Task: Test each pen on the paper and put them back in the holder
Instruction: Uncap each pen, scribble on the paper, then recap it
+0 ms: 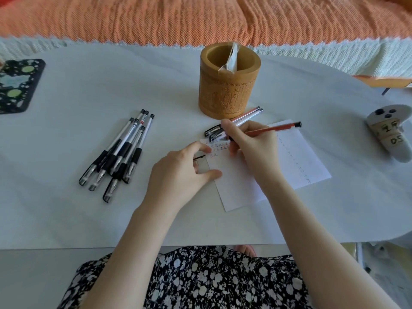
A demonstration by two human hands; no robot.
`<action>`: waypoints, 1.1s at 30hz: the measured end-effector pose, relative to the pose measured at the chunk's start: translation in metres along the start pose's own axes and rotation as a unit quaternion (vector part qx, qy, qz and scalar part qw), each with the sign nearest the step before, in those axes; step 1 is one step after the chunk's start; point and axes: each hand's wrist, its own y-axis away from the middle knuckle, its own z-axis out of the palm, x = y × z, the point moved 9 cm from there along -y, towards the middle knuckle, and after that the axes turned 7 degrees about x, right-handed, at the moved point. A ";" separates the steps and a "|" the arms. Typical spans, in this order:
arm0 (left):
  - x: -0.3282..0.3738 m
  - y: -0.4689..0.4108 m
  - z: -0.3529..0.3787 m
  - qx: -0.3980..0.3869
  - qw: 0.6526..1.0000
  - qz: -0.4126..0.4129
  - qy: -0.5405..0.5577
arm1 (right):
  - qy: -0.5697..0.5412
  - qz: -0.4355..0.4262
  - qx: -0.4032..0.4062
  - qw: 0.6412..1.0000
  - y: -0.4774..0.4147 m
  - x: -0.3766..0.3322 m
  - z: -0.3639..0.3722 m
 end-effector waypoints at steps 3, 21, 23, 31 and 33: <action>0.001 0.000 0.000 -0.001 1.000 0.006 -0.001 | 0.051 -0.041 0.042 0.997 0.002 -0.005 -0.002; -0.002 0.000 0.003 -0.008 1.000 0.001 0.001 | 0.114 -0.080 0.053 0.989 0.004 -0.002 0.006; -0.002 0.000 0.004 -0.009 1.000 0.001 0.000 | 0.116 -0.083 0.055 0.988 0.004 -0.003 0.005; -0.002 -0.001 0.005 -0.011 1.000 0.002 -0.002 | 0.126 -0.092 0.054 0.986 0.004 -0.003 0.006; -0.002 -0.001 0.005 -0.011 1.000 0.003 -0.002 | 0.130 -0.096 0.054 0.985 0.004 -0.004 0.007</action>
